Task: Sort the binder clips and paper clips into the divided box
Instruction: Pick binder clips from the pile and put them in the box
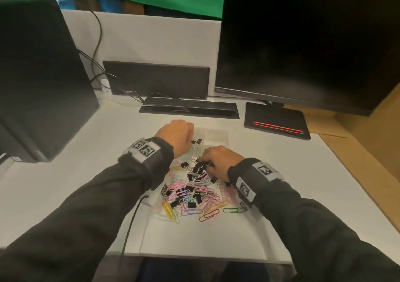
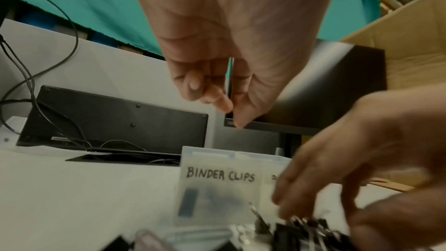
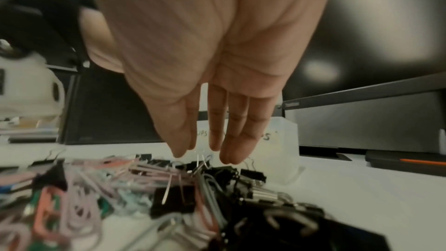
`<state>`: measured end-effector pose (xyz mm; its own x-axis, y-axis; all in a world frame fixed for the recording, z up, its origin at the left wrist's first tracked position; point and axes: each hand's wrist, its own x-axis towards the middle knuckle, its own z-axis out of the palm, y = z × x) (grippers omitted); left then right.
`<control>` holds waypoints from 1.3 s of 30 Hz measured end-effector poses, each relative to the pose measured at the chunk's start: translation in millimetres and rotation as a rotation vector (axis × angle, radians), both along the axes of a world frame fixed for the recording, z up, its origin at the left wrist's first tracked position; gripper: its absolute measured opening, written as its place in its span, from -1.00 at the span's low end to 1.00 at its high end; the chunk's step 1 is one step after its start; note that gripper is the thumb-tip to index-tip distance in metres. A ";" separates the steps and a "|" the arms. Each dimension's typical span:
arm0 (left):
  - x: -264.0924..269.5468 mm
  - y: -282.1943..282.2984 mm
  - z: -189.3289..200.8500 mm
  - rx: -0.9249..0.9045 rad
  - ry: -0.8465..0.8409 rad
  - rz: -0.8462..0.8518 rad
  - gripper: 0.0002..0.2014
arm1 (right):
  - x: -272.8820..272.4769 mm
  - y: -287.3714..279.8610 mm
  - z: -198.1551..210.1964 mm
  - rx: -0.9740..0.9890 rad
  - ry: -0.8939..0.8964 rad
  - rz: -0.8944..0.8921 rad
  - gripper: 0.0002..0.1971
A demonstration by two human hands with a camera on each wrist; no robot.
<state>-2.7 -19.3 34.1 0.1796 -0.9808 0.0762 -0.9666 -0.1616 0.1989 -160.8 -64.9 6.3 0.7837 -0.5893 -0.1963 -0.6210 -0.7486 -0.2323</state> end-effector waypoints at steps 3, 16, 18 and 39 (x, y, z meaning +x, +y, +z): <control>-0.4 19.3 -18.7 0.162 -0.002 -0.016 -0.78 | 9.1 1.8 -5.4 -0.060 0.076 0.039 -0.57; -1.8 19.8 -37.7 0.314 0.029 -0.087 -0.76 | 7.3 4.7 -5.7 0.027 -0.086 -0.107 -0.83; 2.5 21.6 -37.8 0.286 0.052 -0.080 -0.75 | 4.9 5.4 -4.3 0.050 -0.127 -0.126 -0.85; -3.8 21.7 -42.7 0.176 0.317 -0.031 -0.56 | -20.3 -7.3 -2.6 0.300 -0.571 -0.452 -0.75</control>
